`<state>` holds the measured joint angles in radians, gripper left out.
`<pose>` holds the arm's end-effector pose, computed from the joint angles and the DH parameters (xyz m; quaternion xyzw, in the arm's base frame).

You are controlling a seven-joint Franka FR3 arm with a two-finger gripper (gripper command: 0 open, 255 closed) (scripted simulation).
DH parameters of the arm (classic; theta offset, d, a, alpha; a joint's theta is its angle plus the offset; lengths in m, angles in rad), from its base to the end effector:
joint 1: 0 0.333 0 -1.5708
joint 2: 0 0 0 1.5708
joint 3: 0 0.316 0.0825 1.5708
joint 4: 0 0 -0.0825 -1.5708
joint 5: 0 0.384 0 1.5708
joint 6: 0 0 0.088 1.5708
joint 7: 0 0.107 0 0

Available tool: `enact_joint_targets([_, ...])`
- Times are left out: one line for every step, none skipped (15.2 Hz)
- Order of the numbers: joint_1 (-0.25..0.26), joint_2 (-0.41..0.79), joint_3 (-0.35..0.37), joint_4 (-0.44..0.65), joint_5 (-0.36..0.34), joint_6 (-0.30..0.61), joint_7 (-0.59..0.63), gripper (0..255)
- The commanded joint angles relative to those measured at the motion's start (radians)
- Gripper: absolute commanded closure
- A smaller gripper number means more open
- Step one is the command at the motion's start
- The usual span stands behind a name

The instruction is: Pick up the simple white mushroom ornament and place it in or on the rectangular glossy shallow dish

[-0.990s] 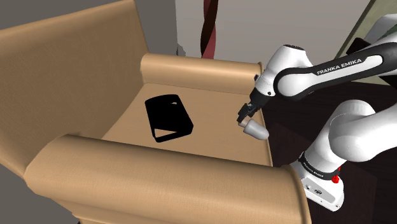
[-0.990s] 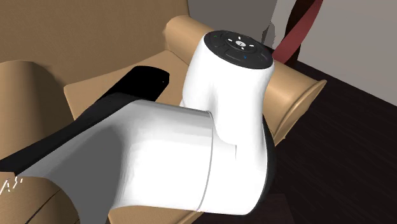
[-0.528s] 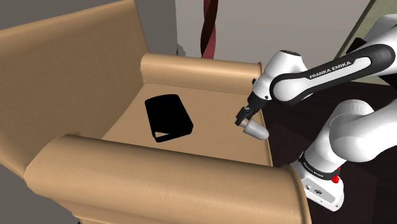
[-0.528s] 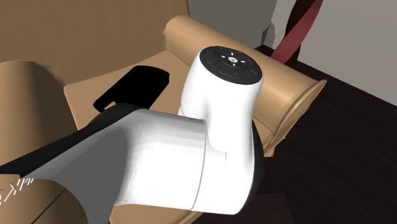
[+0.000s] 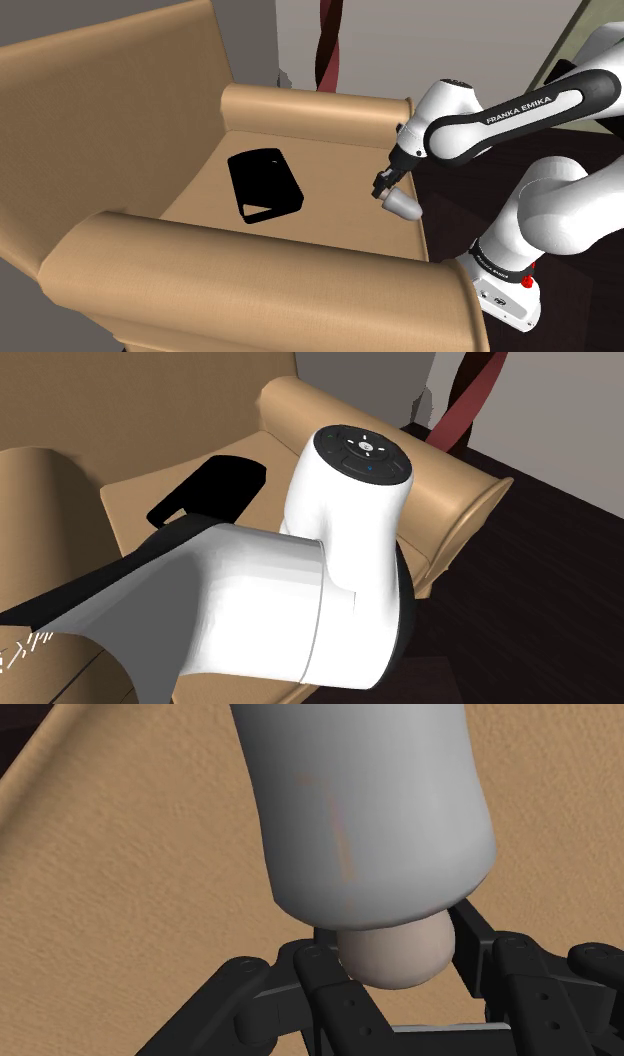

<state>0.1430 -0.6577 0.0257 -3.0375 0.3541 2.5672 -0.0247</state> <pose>0.2994 0.0437 0.3232 -0.9895 0.0448 -0.0859 0.1076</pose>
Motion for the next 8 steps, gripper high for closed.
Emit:
enact_joint_targets([0.000,0.000,0.000,0.000,0.000,0.000,0.000,255])
enact_joint_targets([0.000,0.000,0.000,0.000,0.000,0.000,0.000,255])
enact_joint_targets([0.000,0.000,0.000,0.000,0.000,0.000,0.000,255])
enact_joint_targets([0.000,0.000,0.000,0.000,0.000,0.000,0.000,255])
enact_joint_targets([0.000,0.000,0.000,0.000,0.000,0.000,0.000,255])
enact_joint_targets([-0.006,-0.017,0.003,0.005,-0.007,-0.023,0.007,255])
enact_joint_targets([-0.012,-0.033,0.005,0.012,-0.013,-0.045,0.013,255])
enact_joint_targets([-0.017,-0.048,0.008,0.018,-0.019,-0.067,0.018,255])
